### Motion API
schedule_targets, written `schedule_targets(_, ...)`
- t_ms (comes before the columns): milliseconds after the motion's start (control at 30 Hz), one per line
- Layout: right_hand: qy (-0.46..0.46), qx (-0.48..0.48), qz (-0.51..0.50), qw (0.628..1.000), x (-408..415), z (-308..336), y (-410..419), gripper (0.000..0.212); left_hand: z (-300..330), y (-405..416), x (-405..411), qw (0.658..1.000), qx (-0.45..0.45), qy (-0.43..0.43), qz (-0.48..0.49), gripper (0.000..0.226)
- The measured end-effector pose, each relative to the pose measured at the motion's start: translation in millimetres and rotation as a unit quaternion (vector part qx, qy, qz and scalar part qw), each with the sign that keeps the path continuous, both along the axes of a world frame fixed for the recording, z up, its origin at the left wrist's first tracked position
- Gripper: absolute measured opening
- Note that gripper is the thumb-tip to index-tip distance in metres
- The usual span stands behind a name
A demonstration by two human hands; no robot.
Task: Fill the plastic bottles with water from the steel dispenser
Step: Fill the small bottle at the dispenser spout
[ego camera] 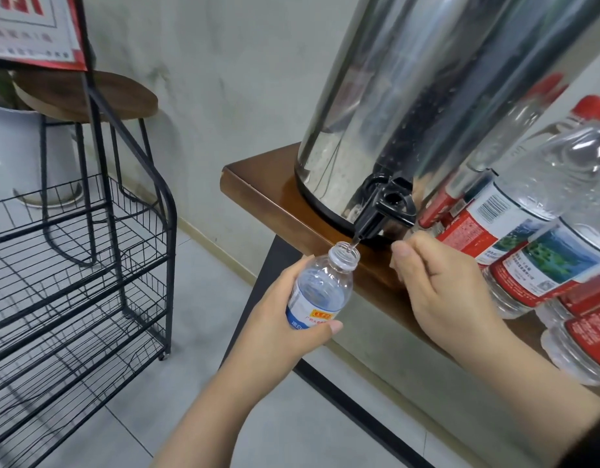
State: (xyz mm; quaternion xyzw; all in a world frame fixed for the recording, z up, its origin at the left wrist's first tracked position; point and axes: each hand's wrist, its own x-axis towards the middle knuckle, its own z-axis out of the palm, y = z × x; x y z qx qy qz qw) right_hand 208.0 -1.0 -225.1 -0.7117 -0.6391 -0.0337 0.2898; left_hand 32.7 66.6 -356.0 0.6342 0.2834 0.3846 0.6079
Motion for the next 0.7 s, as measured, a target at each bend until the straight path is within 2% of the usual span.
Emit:
schedule_targets(200,0.046,-0.014,-0.015,0.999,-0.6,-0.4,2.8,0.03,-2.4,1.5,-1.0,1.0,0.005,0.01,0.002,0.075)
schedule_targets(467,0.125,0.0,0.014,0.992,7.1,1.5,5.7,0.04,-5.7,1.8,-0.3,1.0,0.001,0.019,0.002,0.077)
schedule_targets(700,0.204,0.01,0.037,0.978,14.6,-4.8,9.6,0.035,-5.1,1.2,1.5,1.0,-0.008,0.026,-0.001,0.079)
